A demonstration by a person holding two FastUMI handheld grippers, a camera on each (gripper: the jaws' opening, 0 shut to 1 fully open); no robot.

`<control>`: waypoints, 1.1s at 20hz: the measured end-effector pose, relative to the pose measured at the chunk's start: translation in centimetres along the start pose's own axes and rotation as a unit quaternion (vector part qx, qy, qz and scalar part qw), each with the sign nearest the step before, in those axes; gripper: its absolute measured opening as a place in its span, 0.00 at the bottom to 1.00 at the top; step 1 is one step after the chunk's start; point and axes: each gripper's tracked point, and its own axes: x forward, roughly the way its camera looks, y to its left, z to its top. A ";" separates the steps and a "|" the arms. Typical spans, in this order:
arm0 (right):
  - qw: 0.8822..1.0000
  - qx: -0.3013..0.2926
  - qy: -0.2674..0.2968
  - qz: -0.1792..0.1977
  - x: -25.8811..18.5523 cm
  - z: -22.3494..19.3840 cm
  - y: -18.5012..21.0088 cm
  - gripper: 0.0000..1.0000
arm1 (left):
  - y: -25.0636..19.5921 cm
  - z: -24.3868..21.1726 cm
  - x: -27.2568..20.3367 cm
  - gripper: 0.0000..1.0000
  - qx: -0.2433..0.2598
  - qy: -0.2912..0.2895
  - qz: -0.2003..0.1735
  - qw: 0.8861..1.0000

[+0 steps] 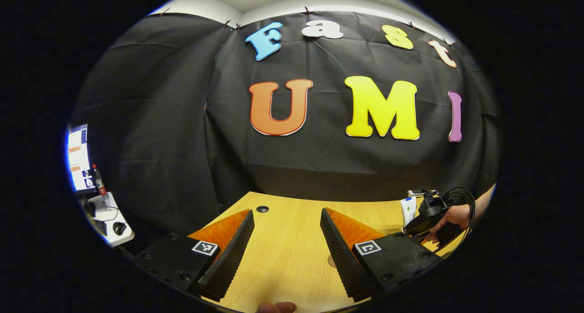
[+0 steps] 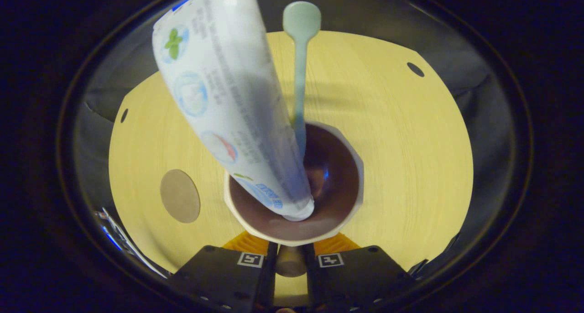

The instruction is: Put the toothbrush and toothpaste on the desktop into the cup, then pick up the cup and place it on the coaster on the desktop.

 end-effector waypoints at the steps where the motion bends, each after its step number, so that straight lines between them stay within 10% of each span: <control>1: 1.000 -0.009 0.000 -0.002 -0.1 0.1 -0.1 0.28 | 0.0 -0.2 -0.1 0.93 -0.002 0.003 0.000 1.000; 14: 0.999 -0.021 -0.016 0.023 -1.8 0.1 2.2 0.17 | 0.6 -0.1 -0.7 0.93 0.012 0.003 0.000 1.000; 22: 0.991 -0.116 -0.043 0.055 -4.3 -1.8 12.2 0.16 | 3.3 -0.4 -2.5 0.93 0.016 0.001 0.016 1.000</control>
